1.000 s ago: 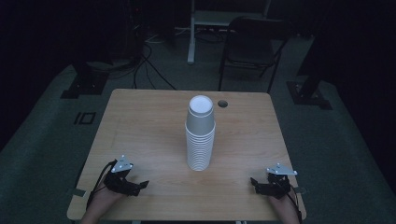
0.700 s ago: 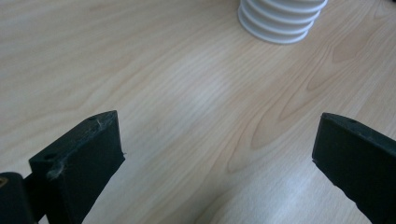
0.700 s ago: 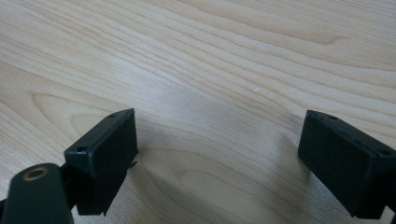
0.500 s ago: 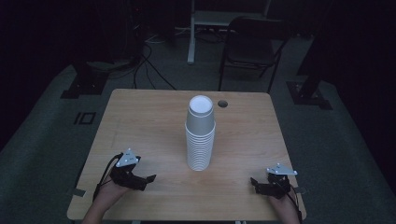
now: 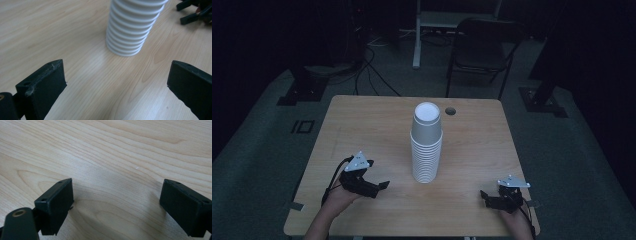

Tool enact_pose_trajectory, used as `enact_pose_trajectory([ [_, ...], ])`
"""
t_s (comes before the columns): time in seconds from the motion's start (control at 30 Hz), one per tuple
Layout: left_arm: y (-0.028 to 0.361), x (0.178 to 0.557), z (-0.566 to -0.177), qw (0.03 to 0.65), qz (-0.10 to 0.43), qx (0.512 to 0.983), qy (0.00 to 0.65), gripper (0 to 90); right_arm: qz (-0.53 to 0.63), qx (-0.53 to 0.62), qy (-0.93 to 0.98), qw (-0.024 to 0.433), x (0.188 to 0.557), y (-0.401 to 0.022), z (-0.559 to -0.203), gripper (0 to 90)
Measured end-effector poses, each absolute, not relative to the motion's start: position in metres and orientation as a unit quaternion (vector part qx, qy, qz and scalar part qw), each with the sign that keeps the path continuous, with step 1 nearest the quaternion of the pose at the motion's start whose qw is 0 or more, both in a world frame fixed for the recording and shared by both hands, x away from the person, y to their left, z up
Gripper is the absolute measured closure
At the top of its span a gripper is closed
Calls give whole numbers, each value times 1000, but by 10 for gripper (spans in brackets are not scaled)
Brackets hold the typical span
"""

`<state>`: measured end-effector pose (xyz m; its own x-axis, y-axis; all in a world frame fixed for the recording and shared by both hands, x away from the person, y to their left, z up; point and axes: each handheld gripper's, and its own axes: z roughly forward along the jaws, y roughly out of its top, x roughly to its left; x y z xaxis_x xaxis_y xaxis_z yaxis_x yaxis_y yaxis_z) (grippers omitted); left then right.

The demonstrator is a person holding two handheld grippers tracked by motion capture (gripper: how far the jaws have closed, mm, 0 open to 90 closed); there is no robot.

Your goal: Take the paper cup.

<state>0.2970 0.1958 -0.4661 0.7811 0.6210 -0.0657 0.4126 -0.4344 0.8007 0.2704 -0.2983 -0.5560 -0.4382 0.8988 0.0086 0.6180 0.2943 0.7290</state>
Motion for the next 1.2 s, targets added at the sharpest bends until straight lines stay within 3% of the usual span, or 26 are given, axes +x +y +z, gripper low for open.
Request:
enact_pose_trajectory([
  [1.2, 153, 309, -407, 481, 131, 831, 245, 20, 339, 488, 777, 207, 270, -298, -556, 111],
])
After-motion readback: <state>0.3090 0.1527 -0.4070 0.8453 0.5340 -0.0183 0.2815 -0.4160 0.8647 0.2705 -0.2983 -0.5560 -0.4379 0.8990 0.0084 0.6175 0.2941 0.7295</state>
